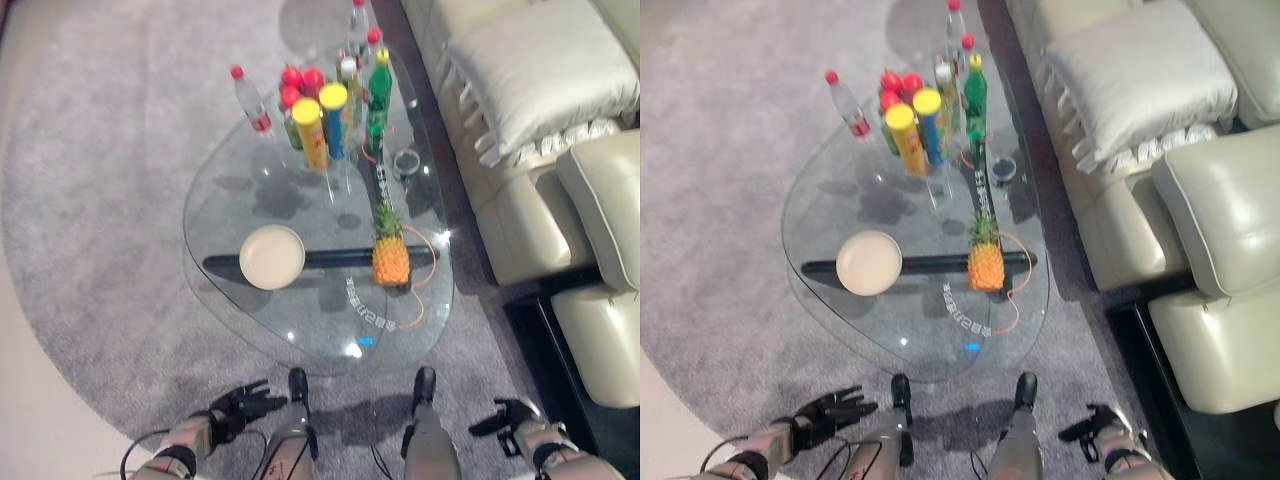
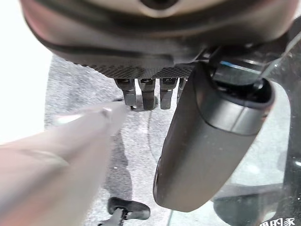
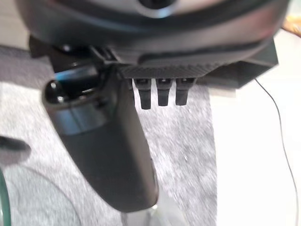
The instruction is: Pick up the fruit to the plate
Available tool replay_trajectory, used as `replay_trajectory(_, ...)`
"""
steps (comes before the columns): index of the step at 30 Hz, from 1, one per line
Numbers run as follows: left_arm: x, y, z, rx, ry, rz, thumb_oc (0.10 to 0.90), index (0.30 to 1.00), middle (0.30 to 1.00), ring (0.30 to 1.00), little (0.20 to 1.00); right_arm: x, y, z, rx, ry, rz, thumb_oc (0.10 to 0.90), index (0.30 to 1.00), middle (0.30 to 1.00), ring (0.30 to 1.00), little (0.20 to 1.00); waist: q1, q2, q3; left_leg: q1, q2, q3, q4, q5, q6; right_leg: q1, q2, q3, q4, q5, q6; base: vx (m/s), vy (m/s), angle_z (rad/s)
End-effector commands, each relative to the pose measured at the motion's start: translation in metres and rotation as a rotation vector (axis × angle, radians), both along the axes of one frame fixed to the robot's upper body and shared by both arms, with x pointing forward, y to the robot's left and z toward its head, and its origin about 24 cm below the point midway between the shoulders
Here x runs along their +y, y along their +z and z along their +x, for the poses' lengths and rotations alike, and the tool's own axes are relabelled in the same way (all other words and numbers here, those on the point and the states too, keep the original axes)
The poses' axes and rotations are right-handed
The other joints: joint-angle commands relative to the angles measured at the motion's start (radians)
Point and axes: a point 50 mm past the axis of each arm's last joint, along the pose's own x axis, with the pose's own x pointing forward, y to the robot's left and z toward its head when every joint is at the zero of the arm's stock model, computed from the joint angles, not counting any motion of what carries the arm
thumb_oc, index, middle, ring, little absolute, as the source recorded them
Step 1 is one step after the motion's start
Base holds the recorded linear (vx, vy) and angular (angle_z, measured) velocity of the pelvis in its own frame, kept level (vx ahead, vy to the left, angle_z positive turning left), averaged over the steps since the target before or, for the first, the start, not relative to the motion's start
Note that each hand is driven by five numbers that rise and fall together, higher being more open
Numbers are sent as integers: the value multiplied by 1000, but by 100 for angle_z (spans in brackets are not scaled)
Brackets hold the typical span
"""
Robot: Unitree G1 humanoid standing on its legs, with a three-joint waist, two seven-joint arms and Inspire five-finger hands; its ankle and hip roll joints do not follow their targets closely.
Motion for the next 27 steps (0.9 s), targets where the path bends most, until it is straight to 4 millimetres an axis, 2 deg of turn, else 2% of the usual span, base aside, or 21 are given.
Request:
replay_trajectory(1,29,28,22,-117,104,54,800,900,900,900,900,-19,17,6,-51,-72,-39,800,900,900,900,900,6,-30,26,-108,29,-36,63,-37,-22,-110,-60,20,127,-79,29,-148,-55,2)
replay_trajectory(6,29,59,54,-278,201,82,800,900,900,900,900,-11,40,41,-194,-36,-51,800,900,900,900,900,8,-47,75,-208,23,-45,118,-38,-19,-217,-62,25,192,-81,31,-139,-54,3)
replay_trajectory(12,27,86,77,-428,251,100,800,900,900,900,900,-6,71,72,-380,-42,-70,800,900,900,900,900,11,-62,124,-328,16,-66,228,-61,-17,-333,-66,38,279,-91,28,-100,-40,0)
replay_trajectory(17,23,95,84,-479,279,112,800,900,900,900,900,1,91,90,-535,-64,-64,800,900,900,900,900,8,-63,127,-409,9,-78,297,-81,-16,-408,-63,48,321,-94,25,-44,-12,-2)
replay_trajectory(22,27,99,85,-512,391,92,800,900,900,900,900,5,109,101,-659,-71,-80,800,900,900,900,900,8,-61,127,-489,9,-95,373,-103,-14,-486,-66,56,380,-107,19,-30,12,4)
replay_trajectory(27,31,102,86,-524,441,109,800,900,900,900,900,11,118,107,-730,-66,-77,800,900,900,900,900,10,-61,127,-534,7,-112,421,-119,-11,-532,-69,63,420,-116,14,-4,-2,1)
